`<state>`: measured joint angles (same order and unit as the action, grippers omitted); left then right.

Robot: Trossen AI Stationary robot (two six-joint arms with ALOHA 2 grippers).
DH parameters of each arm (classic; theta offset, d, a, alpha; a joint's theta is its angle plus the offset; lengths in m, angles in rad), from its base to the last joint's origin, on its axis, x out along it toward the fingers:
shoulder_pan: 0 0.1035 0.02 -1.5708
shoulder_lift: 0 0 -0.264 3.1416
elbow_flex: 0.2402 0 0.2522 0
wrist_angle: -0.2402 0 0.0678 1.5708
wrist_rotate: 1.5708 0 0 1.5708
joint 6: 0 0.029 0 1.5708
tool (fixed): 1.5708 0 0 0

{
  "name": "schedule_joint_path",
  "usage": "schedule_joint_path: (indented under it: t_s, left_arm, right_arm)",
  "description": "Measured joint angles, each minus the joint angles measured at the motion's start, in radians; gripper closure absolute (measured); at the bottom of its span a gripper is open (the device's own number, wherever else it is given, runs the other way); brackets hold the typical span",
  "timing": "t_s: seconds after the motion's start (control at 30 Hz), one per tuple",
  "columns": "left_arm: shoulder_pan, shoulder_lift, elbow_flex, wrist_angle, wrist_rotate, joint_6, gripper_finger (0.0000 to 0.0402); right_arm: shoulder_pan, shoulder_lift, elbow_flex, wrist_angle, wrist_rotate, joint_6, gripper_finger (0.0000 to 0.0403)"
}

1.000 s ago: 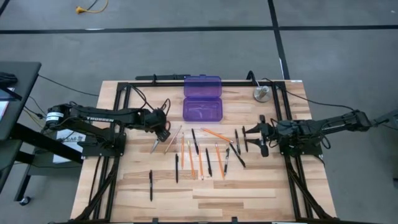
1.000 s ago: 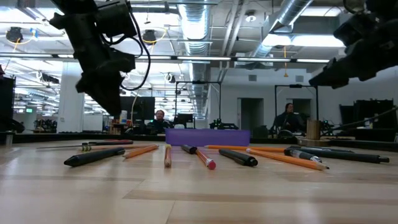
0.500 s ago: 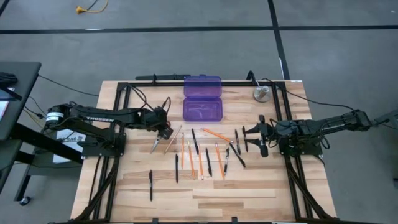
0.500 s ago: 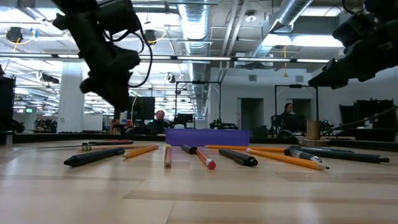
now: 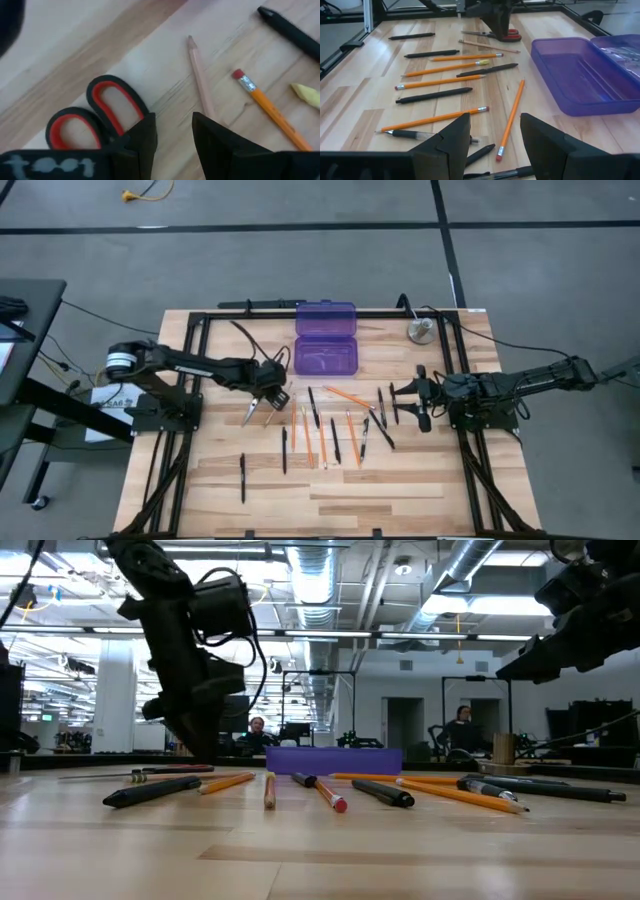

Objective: Pick & place school supplies into a supply box
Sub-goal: Put the black scissors into the violet supply box

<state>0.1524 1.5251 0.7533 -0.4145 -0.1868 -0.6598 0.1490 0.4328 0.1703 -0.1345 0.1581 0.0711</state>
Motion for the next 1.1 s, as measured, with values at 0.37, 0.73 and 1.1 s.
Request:
schedule_joint_path:
  t_s: [0.37, 0.73, 1.1]
  left_arm:
    - [0.000, 0.032, 0.091, -0.140, -0.061, -0.059, 0.0285]
    - [-0.001, 0.032, 0.092, -0.174, -0.064, -0.114, 0.0285]
    - [-0.001, 0.033, 0.092, -0.170, -0.091, -0.114, 0.0285]
  right_arm:
    - [0.000, 0.000, 0.000, -0.001, 0.000, 0.000, 0.0234]
    - [0.000, 0.000, 0.000, -0.001, 0.000, 0.000, 0.0234]
    - [0.000, 0.000, -0.001, -0.001, 0.000, 0.000, 0.0234]
